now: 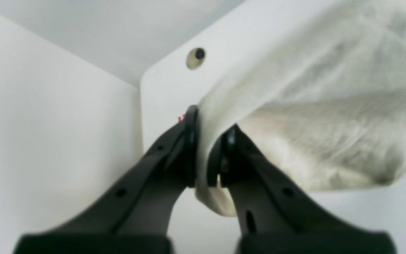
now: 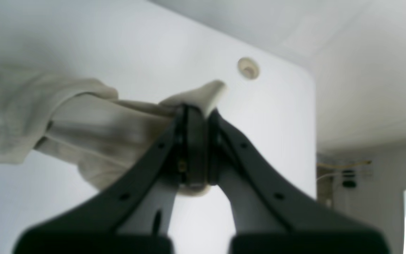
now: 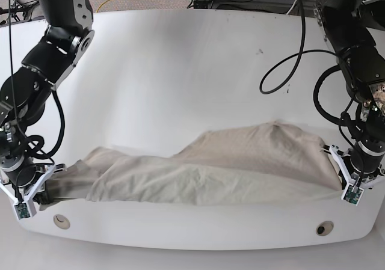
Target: Fold the T-shirt properly
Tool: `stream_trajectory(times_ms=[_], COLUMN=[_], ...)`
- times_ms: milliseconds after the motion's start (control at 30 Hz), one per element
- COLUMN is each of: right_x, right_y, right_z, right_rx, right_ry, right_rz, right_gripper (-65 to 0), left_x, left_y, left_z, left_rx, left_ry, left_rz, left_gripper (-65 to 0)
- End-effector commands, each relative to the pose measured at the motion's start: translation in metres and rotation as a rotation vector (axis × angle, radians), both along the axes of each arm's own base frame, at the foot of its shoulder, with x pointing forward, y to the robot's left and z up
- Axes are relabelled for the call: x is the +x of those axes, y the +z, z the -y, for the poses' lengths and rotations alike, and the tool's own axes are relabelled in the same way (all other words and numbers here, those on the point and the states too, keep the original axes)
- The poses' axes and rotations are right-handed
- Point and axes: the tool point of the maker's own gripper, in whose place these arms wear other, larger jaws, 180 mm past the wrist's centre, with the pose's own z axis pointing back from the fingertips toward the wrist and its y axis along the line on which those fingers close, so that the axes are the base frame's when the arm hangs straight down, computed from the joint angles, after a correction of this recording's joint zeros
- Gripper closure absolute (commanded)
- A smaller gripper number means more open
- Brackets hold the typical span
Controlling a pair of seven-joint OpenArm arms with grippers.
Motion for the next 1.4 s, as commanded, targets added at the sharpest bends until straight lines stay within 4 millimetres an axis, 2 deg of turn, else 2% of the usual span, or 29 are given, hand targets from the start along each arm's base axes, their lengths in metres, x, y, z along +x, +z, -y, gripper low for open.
stream_trajectory(times_ms=[0, 133, 300, 367, 467, 567, 633, 767, 833, 1000, 1100, 1233, 1367], right_x=[0.01, 0.025, 0.042, 0.042, 0.044, 0.045, 0.044, 0.036, 0.021, -0.004, -0.025, -0.059, -0.092], right_y=[0.035, 0.07, 0.121, 0.138, 0.144, 0.14, 0.124, 0.088, 0.061, 0.003, -0.044, -0.101, -0.144], right_z=[0.009, 0.013, 0.013, 0.024, 0.035, 0.039, 0.04, 0.043, 0.052, 0.055, 0.056, 0.059, 0.06], right_rx=[-0.029, -0.076, -0.103, -0.107, -0.095, -0.084, -0.082, -0.073, -0.044, 0.003, 0.049, 0.136, 0.188], right_ry=[-0.003, 0.01, 0.024, 0.004, -0.013, -0.02, -0.02, -0.029, -0.062, -0.096, -0.119, -0.175, -0.216], right_rz=[0.07, 0.106, 0.175, 0.197, 0.19, 0.18, 0.146, 0.085, 0.059, -0.026, -0.109, -0.202, -0.286], right_gripper=[0.0, 0.0, 0.0, 0.0, 0.0, 0.0, 0.0, 0.0, 0.0, 0.0, 0.0, 0.0, 0.0], left_x=[0.009, 0.017, 0.024, 0.025, 0.025, 0.028, 0.027, 0.026, 0.024, 0.017, 0.009, -0.009, -0.033], left_y=[0.032, 0.058, 0.115, 0.131, 0.15, 0.147, 0.145, 0.114, 0.094, 0.052, 0.018, -0.025, -0.064], left_z=[-0.001, 0.002, -0.001, -0.002, -0.005, -0.007, -0.012, -0.008, -0.008, -0.009, -0.009, -0.01, -0.022], left_rx=[0.024, 0.022, 0.029, 0.031, 0.032, 0.028, 0.041, 0.04, 0.043, 0.045, 0.048, 0.058, 0.054], left_ry=[0.025, 0.049, 0.069, 0.073, 0.079, 0.083, 0.088, 0.078, 0.077, 0.075, 0.072, 0.071, 0.102], left_rz=[0.088, 0.157, 0.29, 0.327, 0.369, 0.355, 0.344, 0.274, 0.23, 0.13, 0.05, -0.057, -0.158], left_gripper=[0.0, 0.0, 0.0, 0.0, 0.0, 0.0, 0.0, 0.0, 0.0, 0.0, 0.0, 0.0, 0.0])
